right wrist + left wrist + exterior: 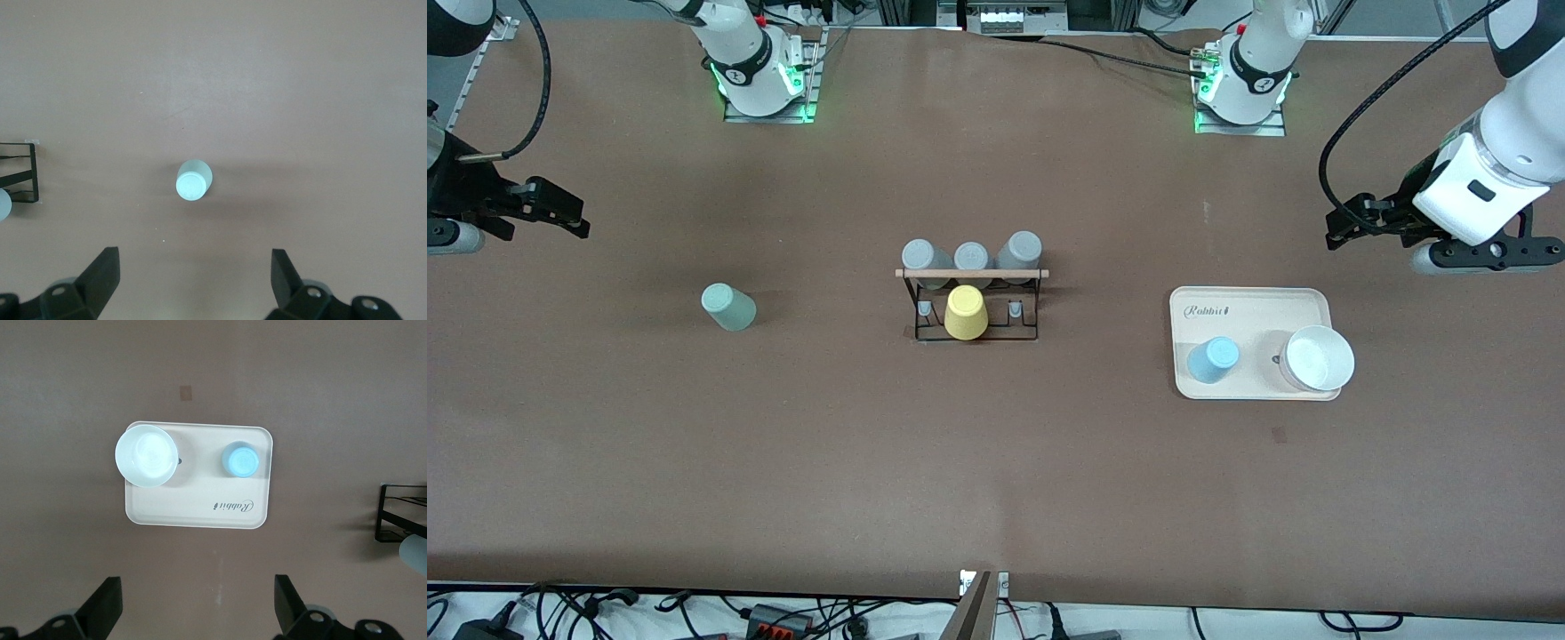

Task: Hang scattered cups on rack with three cups
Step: 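Move the left gripper toward the light blue cup on the tray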

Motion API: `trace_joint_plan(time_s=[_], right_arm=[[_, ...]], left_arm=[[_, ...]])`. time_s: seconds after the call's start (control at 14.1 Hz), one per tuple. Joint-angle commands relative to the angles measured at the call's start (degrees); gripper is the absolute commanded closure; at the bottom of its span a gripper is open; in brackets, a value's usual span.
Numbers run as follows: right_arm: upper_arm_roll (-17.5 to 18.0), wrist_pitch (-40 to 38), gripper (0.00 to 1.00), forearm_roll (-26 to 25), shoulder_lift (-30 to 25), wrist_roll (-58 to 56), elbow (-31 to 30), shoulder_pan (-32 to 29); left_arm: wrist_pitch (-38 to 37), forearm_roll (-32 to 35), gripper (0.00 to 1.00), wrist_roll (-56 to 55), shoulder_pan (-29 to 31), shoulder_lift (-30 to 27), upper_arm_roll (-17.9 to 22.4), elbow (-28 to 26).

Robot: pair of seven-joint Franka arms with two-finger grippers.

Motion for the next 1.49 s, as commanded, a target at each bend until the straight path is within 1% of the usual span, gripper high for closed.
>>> trace_joint_plan(time_s=[0.0,0.28,0.71,0.78,0.92,1.07,1.14,1.21,1.35,1.42], right_arm=[[0.6,0.1,0.0,-0.5,-1.7,-0.1,-1.7,-0.5],[0.5,-0.1,0.0,-0.5,-1.5,-0.1,-1.2,-0.5],[0.6,-0.1,0.0,-0.4,-0.9,-0.2,-0.9,-0.5],[0.6,-0.1,0.0,-0.4,-0.8,-0.1,-0.8,-0.5],[0.6,-0.1,0.0,-0.4,-0.8,-0.2,-0.8,-0.5],[0.6,-0.1,0.0,-0.4,-0.7,0.0,-0.8,-0.5],[0.6,-0.2,0.0,-0.4,-0.7,-0.1,-0.8,-0.5],[0.6,-0.2,0.0,-0.4,-0.7,-0.1,-0.8,-0.5],[0.6,0.3,0.0,-0.4,-0.7,-0.1,-0.8,-0.5],[0.6,0.5,0.0,-0.3,-0.7,-0.1,-0.8,-0.5]], left_arm=[[-1.0,1.1,0.0,-0.2,0.0,-0.3,-0.1,0.7],[-0.5,1.1,0.0,-0.1,0.0,-0.3,-0.1,0.8],[0.3,0.9,0.0,0.2,-0.2,2.6,0.0,1.6],[1.6,1.0,0.0,0.2,-0.2,3.0,-0.1,1.7],[4.5,1.1,0.0,0.4,-0.3,6.1,0.0,1.7],[7.3,0.0,0.0,0.0,-0.2,11.8,-0.1,1.7],[9.8,-1.1,0.0,0.1,-0.2,14.5,-0.1,1.7],[12.4,-1.8,0.0,0.0,-0.8,16.1,-0.1,1.4],[13.5,-1.3,0.0,-0.1,-2.9,19.6,-0.2,1.3],[16.0,-1.0,0.0,-0.1,-3.5,22.1,-0.2,1.1]])
